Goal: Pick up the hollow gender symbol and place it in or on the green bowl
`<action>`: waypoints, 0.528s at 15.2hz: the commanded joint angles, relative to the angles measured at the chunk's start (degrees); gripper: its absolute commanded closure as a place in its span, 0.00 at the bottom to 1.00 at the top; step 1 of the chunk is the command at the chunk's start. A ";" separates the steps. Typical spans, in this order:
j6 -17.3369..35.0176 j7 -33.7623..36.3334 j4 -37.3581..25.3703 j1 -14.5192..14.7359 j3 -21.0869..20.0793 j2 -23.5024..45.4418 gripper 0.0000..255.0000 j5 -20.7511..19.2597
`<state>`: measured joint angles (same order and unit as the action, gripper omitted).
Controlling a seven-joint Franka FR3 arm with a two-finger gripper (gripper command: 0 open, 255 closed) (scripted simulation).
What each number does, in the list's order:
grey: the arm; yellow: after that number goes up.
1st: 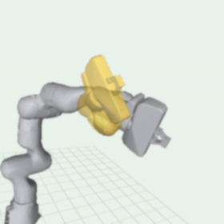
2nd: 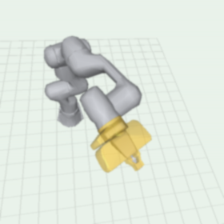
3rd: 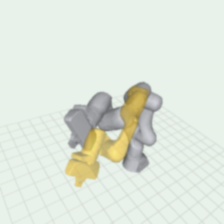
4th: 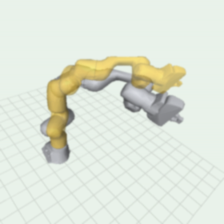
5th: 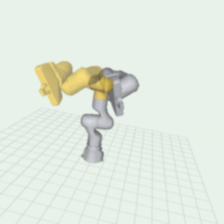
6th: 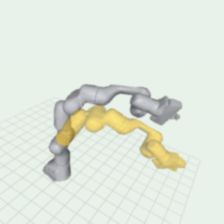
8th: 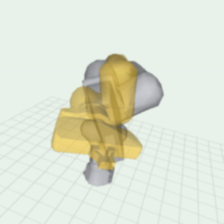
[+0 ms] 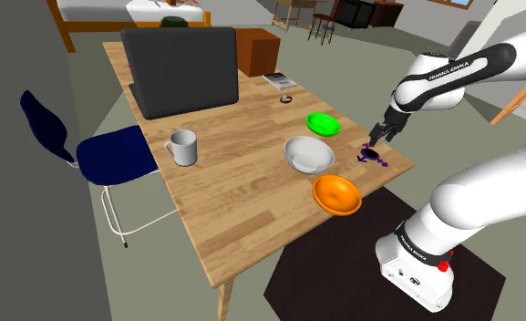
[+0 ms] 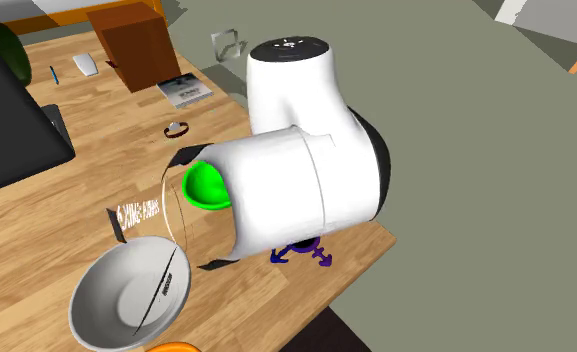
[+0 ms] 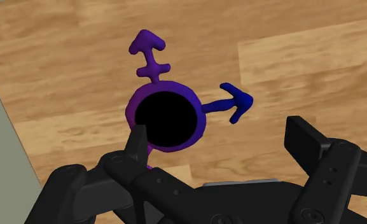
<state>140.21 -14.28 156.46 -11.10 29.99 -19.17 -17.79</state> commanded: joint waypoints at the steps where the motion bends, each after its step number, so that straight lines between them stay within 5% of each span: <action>1: 3.57 -2.06 -0.54 0.13 2.23 4.47 0.00 0.83; 8: 12.82 -8.43 -1.10 1.74 5.97 15.58 0.00 7.26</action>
<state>151.62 -21.94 155.22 -9.70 35.76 -4.98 -11.67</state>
